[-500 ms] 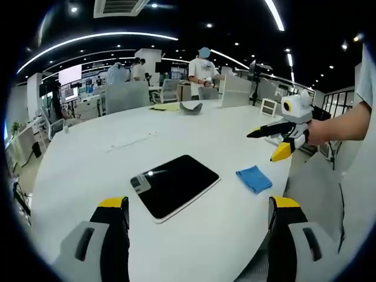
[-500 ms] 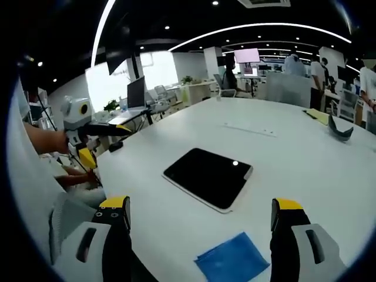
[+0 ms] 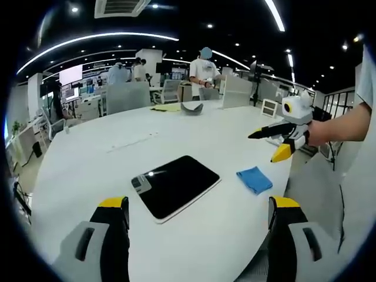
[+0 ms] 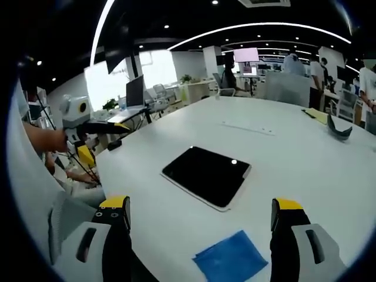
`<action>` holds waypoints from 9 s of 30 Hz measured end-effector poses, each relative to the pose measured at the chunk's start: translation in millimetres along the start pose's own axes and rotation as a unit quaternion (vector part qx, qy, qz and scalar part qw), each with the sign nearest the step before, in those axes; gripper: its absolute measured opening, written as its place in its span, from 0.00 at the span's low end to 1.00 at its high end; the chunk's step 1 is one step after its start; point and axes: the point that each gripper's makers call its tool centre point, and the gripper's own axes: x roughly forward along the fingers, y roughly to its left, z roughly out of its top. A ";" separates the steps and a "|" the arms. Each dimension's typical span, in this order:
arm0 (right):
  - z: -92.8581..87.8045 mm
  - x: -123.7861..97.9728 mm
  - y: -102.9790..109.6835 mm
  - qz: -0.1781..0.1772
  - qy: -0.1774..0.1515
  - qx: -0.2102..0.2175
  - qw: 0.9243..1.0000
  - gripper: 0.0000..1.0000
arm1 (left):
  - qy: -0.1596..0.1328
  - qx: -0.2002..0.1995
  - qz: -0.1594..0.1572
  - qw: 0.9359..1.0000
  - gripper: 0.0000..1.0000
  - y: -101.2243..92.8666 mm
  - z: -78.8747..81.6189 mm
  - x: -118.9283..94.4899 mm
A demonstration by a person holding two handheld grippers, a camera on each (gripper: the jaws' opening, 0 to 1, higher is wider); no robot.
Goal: Wipe the mirror surface with the cleaning cloth until all visible marks leave the cleaned area.
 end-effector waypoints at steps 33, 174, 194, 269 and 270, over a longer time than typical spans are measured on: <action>-0.6 -7.8 -6.3 -0.011 0.018 -0.045 0.999 0.99 | -0.019 -0.012 0.004 1.000 0.99 0.8 4.3 -4.4; -134.2 22.3 -47.4 -0.063 0.144 -0.074 0.985 0.07 | -0.033 -0.004 0.000 0.999 0.88 0.3 7.1 -7.8; -112.9 24.1 -47.2 -0.060 0.132 -0.075 0.987 0.04 | -0.030 -0.013 0.007 0.999 0.94 5.3 5.2 -10.0; 27.9 132.0 -9.9 0.018 0.059 -0.112 0.992 0.04 | -0.029 -0.011 0.012 0.999 0.98 20.4 2.4 -9.5; 29.5 134.1 -8.8 0.020 0.059 -0.115 0.991 0.04 | -0.030 -0.011 0.012 0.999 0.98 20.7 2.1 -9.5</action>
